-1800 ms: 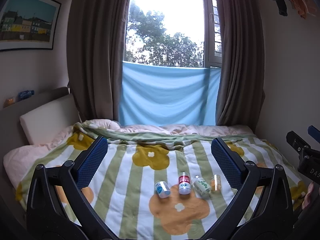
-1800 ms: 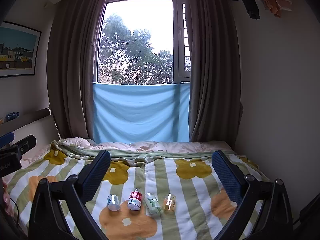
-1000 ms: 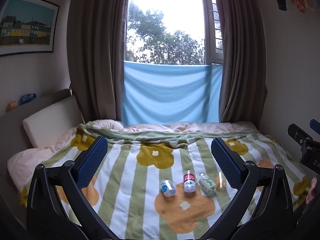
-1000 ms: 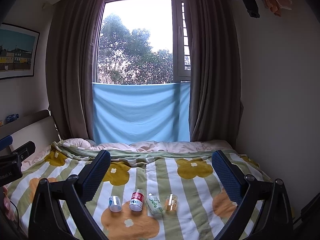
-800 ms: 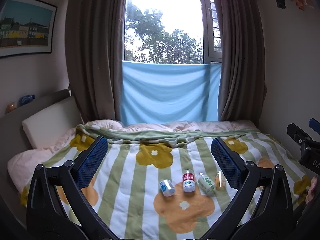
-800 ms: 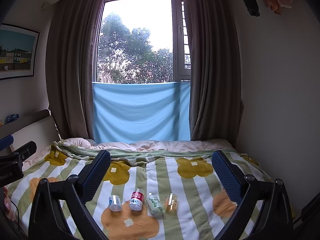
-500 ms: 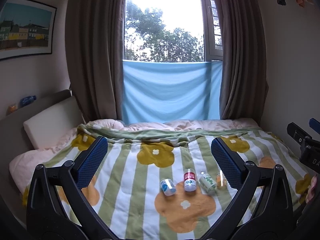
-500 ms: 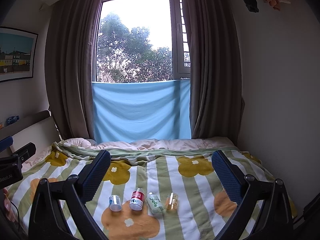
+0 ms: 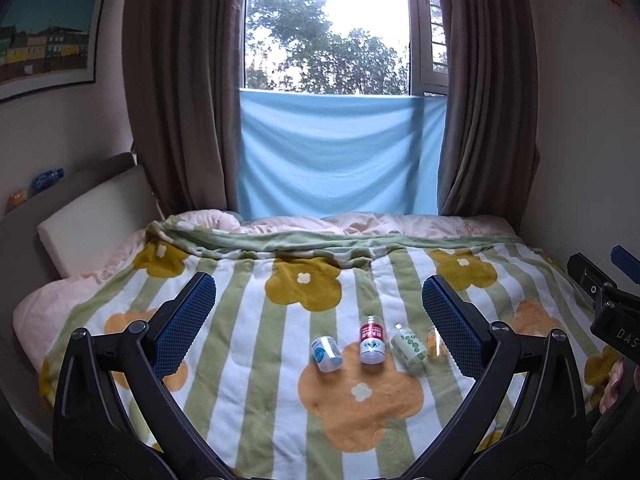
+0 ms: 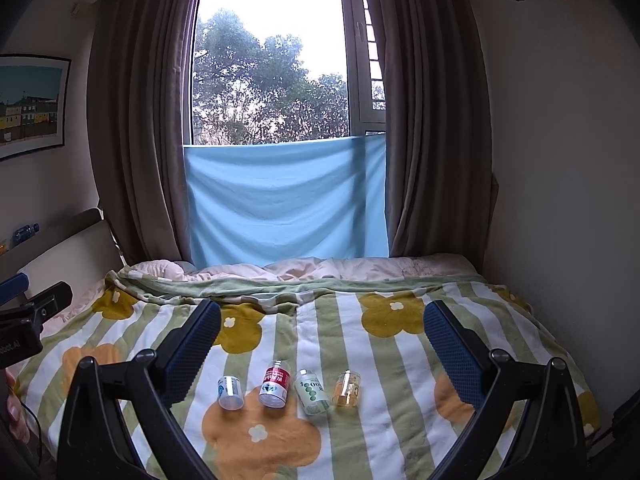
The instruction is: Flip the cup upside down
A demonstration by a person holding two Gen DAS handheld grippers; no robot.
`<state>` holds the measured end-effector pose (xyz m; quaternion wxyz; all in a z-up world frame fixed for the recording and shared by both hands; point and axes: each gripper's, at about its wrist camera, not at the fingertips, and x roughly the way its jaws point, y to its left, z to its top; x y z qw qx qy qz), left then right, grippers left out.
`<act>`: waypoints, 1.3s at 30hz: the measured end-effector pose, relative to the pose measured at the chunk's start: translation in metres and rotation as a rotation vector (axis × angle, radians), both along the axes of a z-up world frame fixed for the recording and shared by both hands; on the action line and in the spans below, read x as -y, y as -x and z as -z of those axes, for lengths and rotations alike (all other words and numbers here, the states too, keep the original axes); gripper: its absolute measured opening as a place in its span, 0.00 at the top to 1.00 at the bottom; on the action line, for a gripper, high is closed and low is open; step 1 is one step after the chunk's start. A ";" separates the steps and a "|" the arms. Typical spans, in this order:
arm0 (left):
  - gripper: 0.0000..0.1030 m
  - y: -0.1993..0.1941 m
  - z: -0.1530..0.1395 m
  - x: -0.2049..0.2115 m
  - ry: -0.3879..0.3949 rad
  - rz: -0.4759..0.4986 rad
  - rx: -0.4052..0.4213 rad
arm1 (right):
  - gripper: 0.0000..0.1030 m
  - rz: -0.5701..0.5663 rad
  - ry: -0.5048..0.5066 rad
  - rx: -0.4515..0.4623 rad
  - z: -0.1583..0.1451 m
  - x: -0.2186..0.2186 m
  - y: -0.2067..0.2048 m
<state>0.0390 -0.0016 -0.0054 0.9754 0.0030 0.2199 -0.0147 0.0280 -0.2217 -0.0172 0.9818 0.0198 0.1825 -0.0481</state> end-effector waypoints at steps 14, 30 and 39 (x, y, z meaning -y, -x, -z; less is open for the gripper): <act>0.00 -0.169 0.122 0.068 -0.061 0.162 -0.465 | 0.02 0.013 -0.090 -0.352 0.104 0.042 -0.070; 0.00 -0.376 0.384 0.148 -0.323 0.336 -0.972 | 0.02 0.076 -0.186 -0.683 0.284 0.064 -0.129; 0.14 -0.403 0.445 0.154 -0.298 0.380 -1.154 | 0.02 0.014 -0.066 -0.726 0.316 0.042 -0.123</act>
